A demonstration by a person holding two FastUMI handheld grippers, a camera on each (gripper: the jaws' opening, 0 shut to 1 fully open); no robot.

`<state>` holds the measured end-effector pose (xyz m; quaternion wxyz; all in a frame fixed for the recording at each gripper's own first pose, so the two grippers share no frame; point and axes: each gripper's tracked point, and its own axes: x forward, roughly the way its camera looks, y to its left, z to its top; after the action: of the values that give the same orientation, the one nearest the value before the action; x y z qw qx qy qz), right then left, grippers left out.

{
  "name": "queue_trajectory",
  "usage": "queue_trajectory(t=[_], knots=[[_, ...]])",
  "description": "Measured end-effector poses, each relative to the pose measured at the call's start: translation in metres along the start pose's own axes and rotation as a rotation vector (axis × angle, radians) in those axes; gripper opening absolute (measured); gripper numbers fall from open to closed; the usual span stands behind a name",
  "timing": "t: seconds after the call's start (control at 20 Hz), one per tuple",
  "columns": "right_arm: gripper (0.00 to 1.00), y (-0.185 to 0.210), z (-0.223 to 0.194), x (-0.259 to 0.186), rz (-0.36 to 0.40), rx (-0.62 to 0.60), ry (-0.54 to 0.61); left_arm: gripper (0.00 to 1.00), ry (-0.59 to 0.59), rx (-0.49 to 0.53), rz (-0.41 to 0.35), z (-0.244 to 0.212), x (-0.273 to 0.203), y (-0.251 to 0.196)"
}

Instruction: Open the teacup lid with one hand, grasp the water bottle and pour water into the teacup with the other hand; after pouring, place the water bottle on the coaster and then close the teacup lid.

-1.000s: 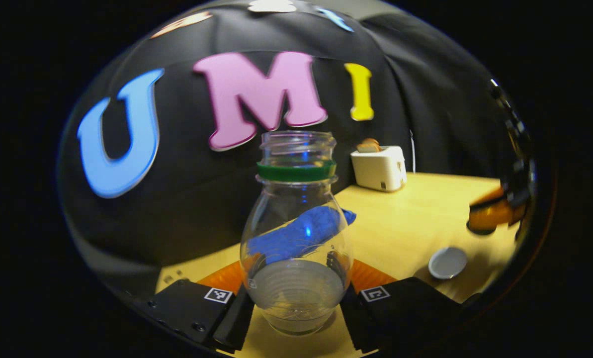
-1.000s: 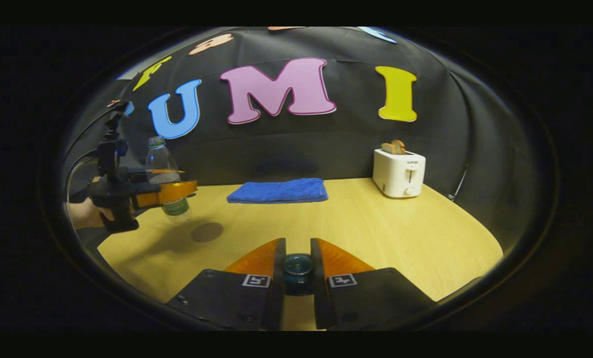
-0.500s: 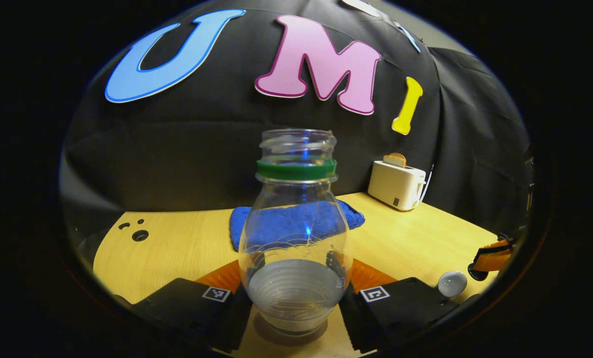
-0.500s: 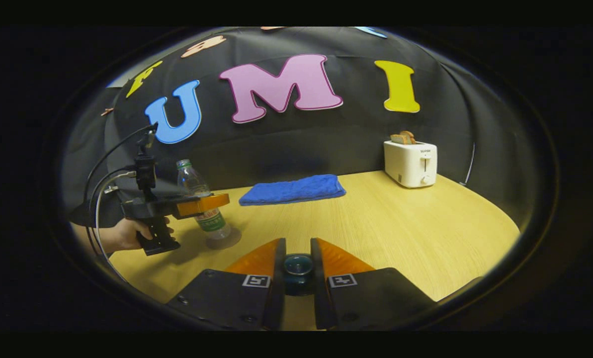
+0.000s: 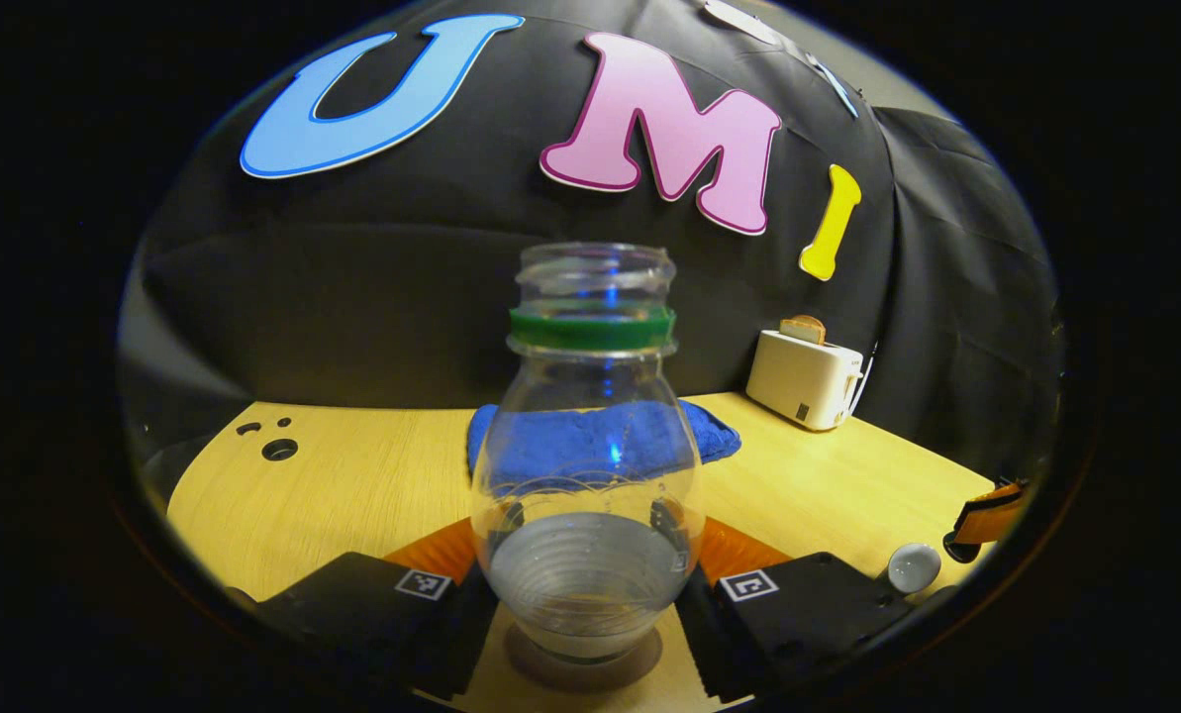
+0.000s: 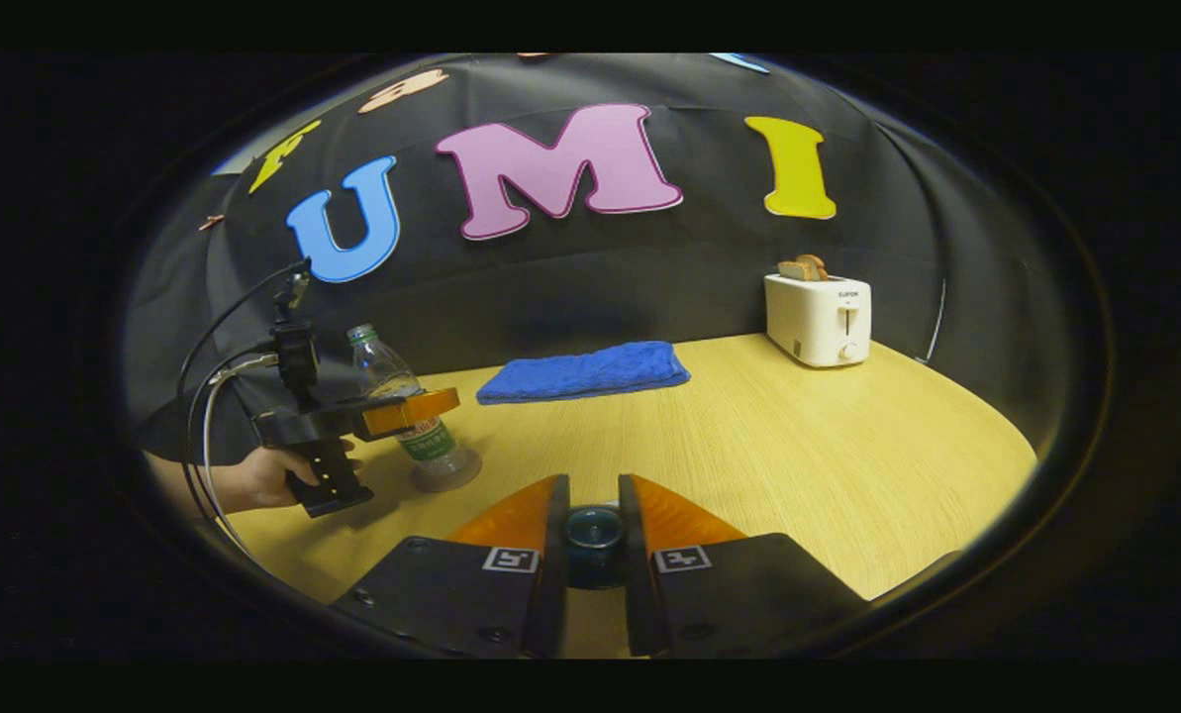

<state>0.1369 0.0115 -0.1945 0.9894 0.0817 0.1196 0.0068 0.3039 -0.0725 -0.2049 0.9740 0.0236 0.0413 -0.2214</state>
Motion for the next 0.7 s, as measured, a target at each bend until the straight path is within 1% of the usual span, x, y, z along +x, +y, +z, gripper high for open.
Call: queue_trajectory(t=[0.05,0.1,0.15,0.25,0.3,0.45,0.6,0.65,0.7], knots=[[0.23,-0.001,0.001,-0.001,0.001,-0.002,-0.002,0.85,0.006,0.001,0.006,-0.001,0.0,0.001],[0.23,-0.001,0.002,-0.001,0.001,-0.003,-0.004,0.88,0.002,-0.006,0.008,0.001,-0.003,0.001],[0.23,-0.003,0.002,-0.001,0.001,-0.007,-0.004,0.99,-0.009,-0.022,-0.011,0.003,-0.001,-0.006],[0.23,-0.006,0.003,-0.002,0.0,-0.021,-0.003,0.96,0.002,-0.021,-0.026,0.001,-0.004,-0.011],[0.22,-0.008,0.004,-0.003,0.0,-0.027,-0.005,0.95,0.033,-0.005,-0.022,-0.005,-0.008,-0.01],[0.23,-0.009,0.008,-0.003,0.001,-0.036,-0.015,0.96,0.103,0.048,-0.017,-0.017,-0.027,-0.009],[0.23,-0.011,0.007,0.0,-0.004,-0.052,-0.019,0.96,0.133,0.053,-0.026,-0.022,-0.052,-0.015],[0.28,-0.011,0.007,0.002,-0.005,-0.059,-0.026,0.96,0.136,0.054,-0.025,-0.023,-0.061,-0.015],[0.28,-0.01,0.006,0.005,-0.001,-0.065,-0.031,0.96,0.136,0.053,-0.019,-0.024,-0.071,-0.015]])
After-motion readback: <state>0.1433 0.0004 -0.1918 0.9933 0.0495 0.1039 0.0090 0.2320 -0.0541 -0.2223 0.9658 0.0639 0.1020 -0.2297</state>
